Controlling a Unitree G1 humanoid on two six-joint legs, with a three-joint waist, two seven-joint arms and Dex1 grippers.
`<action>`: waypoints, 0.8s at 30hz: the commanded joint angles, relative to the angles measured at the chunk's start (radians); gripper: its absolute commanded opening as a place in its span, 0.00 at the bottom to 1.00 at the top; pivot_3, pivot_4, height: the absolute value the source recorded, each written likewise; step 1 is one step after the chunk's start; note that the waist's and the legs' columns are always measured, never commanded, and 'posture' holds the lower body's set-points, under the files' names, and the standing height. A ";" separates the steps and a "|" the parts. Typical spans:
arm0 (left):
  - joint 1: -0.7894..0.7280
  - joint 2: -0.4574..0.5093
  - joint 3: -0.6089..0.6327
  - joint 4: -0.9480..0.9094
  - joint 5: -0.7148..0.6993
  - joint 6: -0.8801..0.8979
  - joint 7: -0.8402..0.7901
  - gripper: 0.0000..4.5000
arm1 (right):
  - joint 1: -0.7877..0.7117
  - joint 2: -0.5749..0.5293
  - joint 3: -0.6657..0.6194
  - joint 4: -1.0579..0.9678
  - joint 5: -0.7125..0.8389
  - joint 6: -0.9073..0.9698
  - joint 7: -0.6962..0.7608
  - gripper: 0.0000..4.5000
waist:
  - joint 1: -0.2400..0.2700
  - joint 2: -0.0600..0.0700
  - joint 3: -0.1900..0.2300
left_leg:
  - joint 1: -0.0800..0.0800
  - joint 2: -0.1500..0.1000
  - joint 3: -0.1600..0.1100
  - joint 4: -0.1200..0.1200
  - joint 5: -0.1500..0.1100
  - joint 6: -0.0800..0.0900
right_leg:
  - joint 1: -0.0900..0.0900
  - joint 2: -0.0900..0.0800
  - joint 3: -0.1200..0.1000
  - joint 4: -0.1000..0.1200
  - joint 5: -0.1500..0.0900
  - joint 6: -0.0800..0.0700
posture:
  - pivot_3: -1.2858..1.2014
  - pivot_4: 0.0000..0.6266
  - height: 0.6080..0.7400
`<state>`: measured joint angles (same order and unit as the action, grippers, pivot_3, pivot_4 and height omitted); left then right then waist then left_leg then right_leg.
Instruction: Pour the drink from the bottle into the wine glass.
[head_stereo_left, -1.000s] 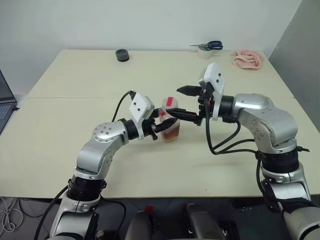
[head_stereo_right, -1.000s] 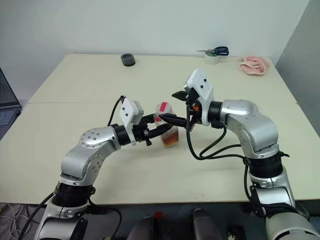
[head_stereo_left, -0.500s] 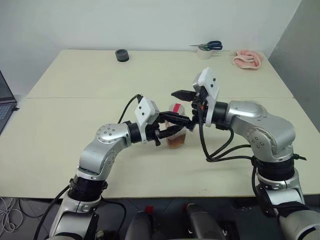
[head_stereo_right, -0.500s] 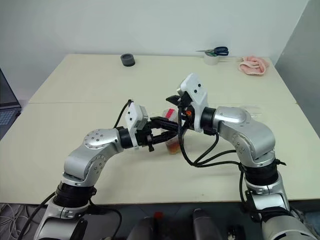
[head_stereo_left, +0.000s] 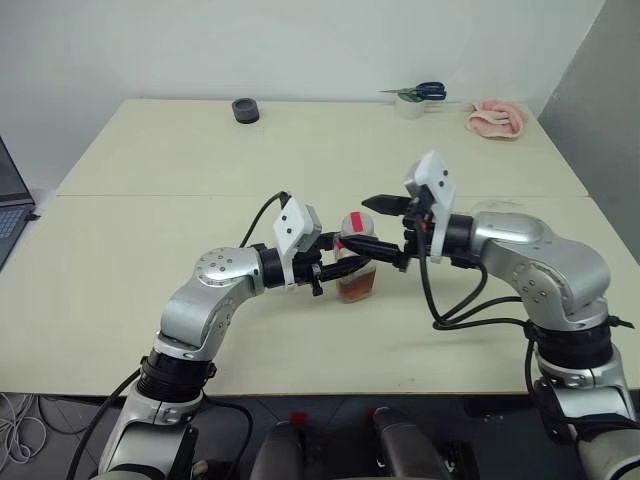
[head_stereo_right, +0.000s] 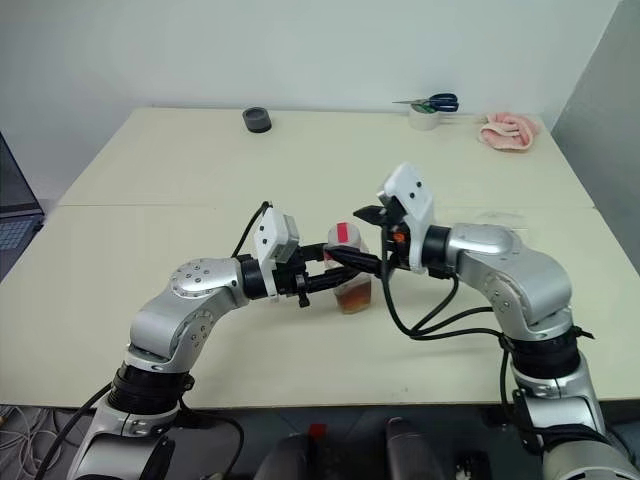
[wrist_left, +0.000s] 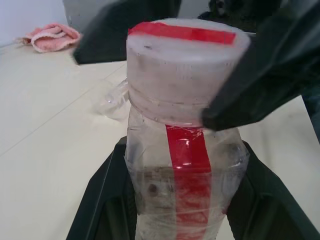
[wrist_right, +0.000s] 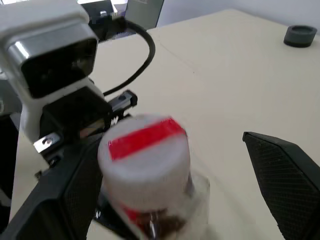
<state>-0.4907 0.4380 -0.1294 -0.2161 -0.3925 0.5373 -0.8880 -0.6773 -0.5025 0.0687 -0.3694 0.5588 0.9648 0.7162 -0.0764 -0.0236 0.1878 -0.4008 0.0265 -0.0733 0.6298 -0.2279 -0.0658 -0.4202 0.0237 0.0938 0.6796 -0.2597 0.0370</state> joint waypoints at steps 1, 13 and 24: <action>-0.033 0.005 0.011 -0.026 -0.017 -0.031 -0.018 0.41 | 0.011 -0.048 -0.058 -0.007 0.006 -0.014 0.005 1.00 | -0.002 0.000 0.000 | 0.000 0.000 0.000 0.000 0.000 0.000 | 0.000 0.000 0.000 0.000 0.000 0.000 | 0.52 0.24 1.00; -0.033 0.013 0.011 -0.017 -0.011 -0.033 -0.024 0.41 | 0.060 -0.133 -0.101 -0.062 0.109 -0.045 0.114 1.00 | -0.001 0.000 0.000 | 0.000 0.000 0.001 0.000 0.000 0.000 | 0.000 0.001 0.001 0.000 0.000 0.000 | 0.52 0.24 1.00; -0.044 0.029 -0.010 -0.056 -0.027 0.000 -0.052 0.41 | -0.022 0.035 -0.030 -0.088 0.101 -0.008 -0.072 1.00 | -0.003 0.000 0.000 | 0.000 0.001 0.001 0.000 0.000 0.000 | 0.000 0.001 0.001 0.000 0.000 0.000 | 0.52 0.24 1.00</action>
<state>-0.5109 0.4621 -0.1393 -0.2208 -0.3945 0.5384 -0.9302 -0.6884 -0.4682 0.0418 -0.4197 0.6496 0.9523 0.6602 -0.0798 -0.0239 0.1880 -0.4010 0.0273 -0.0725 0.6296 -0.2279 -0.0658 -0.4203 0.0250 0.0952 0.6791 -0.2598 0.0371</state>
